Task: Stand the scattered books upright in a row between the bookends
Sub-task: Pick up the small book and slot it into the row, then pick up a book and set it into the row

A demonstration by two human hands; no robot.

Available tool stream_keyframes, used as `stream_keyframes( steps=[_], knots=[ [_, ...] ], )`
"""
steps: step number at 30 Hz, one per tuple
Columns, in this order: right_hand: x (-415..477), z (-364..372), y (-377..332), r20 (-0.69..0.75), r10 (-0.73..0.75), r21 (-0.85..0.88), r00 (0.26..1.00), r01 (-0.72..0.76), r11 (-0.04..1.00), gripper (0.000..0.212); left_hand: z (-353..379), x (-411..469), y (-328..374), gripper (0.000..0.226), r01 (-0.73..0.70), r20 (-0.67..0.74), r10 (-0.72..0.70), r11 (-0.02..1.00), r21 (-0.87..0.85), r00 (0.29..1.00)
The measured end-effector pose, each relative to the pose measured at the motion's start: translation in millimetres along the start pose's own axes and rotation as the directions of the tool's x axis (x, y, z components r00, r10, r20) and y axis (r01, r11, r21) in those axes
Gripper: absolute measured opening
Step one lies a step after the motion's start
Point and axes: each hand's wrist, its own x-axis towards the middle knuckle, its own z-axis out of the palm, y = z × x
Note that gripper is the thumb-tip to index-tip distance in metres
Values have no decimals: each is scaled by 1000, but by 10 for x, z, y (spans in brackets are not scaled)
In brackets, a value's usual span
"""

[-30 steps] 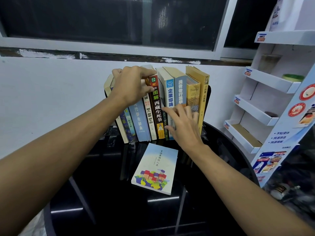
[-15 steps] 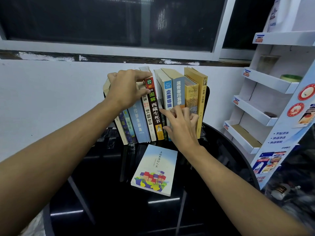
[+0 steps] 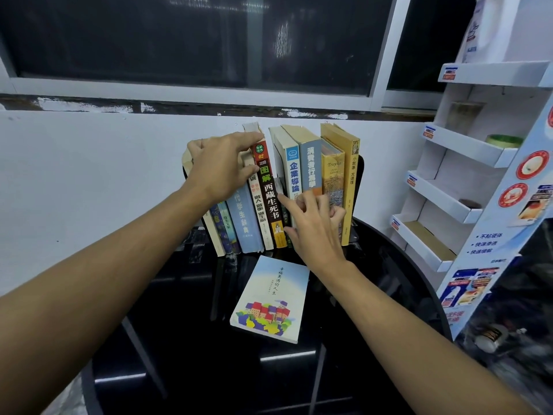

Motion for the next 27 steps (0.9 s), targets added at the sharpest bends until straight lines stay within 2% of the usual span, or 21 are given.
stream_keyframes(
  steps=[6,9,11,13,16,18,23,27],
  knots=[
    [-204,-257,139,127,-48,146,991,29,989,75,-61,-272,104,53,-89,-37,89,996,22,995],
    [-397,-409,238,252,12,262,968,-80,962,63,-92,-520,182,44,-139,-37,138,990,-31,990],
    [-560,-496,276,363,56,301,930,-174,938,62,-79,-695,190,39,-155,39,160,983,-95,986],
    [-713,-564,274,456,88,313,886,-252,916,63,-33,-868,166,37,-121,191,140,987,-111,971],
    [-859,-617,219,581,107,288,807,-327,900,70,86,-1095,113,43,-20,438,44,998,-59,898],
    [-903,-618,162,634,113,274,765,-359,892,74,177,-1194,88,53,51,532,-28,998,-28,846],
    [-902,-582,61,660,108,299,743,-391,870,79,381,-1310,99,73,159,674,-136,987,29,726],
    [-871,-552,24,664,112,324,739,-419,848,81,480,-1373,161,82,212,682,-174,977,28,711]
  ],
)
